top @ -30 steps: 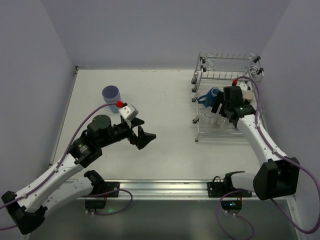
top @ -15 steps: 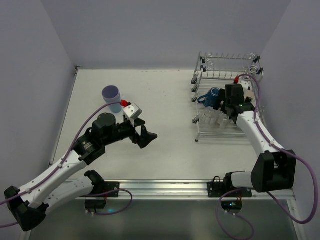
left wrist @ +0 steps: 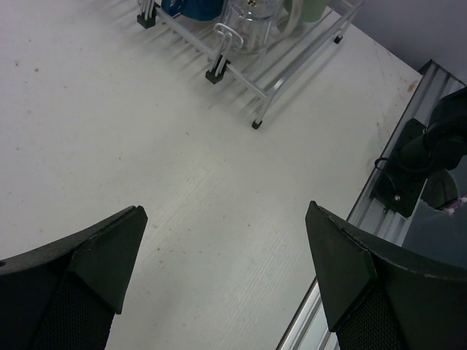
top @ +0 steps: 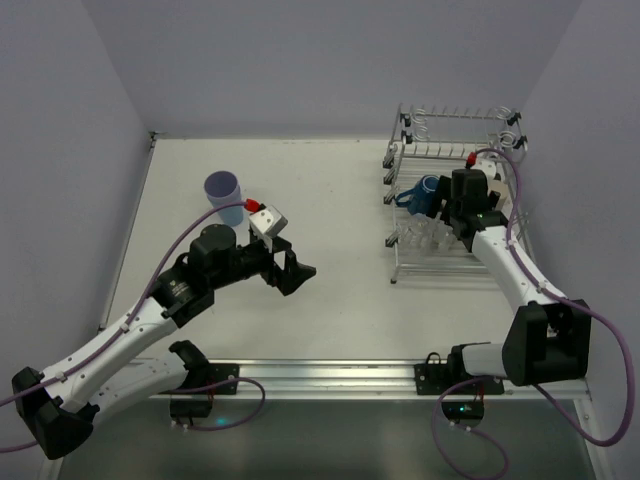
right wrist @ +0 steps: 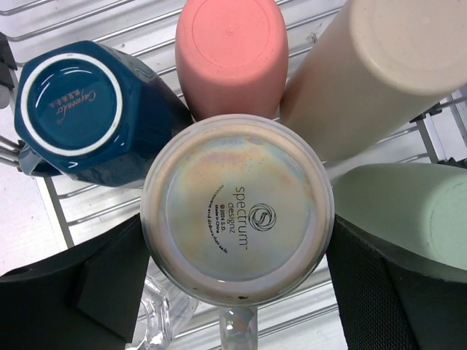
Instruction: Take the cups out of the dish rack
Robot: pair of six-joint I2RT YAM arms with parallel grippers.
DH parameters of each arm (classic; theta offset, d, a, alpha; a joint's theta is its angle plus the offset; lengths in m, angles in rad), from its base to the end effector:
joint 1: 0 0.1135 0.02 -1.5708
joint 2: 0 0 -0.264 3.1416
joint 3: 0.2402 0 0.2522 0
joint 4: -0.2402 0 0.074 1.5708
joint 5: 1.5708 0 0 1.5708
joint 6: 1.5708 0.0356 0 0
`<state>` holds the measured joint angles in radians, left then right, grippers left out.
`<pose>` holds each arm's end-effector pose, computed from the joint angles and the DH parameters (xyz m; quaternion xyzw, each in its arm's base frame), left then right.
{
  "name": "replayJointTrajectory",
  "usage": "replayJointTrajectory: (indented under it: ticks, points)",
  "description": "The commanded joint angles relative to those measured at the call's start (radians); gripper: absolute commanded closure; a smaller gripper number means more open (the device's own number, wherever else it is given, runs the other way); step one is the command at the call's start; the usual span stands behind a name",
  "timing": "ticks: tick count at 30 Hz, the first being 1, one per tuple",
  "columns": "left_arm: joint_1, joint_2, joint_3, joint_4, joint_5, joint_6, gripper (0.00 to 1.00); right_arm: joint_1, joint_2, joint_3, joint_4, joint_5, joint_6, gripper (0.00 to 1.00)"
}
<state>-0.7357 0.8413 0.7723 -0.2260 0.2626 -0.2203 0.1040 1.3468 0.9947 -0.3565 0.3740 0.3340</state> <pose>0.1393 -0.1386 0.3218 0.2784 0.7503 -0.3650 0.4758 0.2931 0.0175 0.2730 0.1796 0.8779 -0.0757 0.4375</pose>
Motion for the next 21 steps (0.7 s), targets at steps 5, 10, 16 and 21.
replayJointTrajectory:
  ticks: [5, 10, 16, 21]
  points:
    - [-0.004, 0.013, 0.025, 0.019, 0.029, -0.007, 0.0, -0.001, -0.207, -0.037, 0.11, -0.001, -0.026, 0.41]
    - [-0.004, 0.033, 0.035, 0.048, 0.067, -0.043, 0.0, 0.0, -0.345, -0.062, 0.105, -0.027, -0.026, 0.41]
    - [-0.005, 0.051, 0.039, 0.146, 0.095, -0.171, 0.03, -0.001, -0.443, -0.05, 0.08, -0.076, -0.012, 0.42]
    - [-0.007, 0.149, -0.031, 0.547, 0.19, -0.451, 0.05, -0.001, -0.544, -0.048, 0.079, -0.205, 0.058, 0.42]
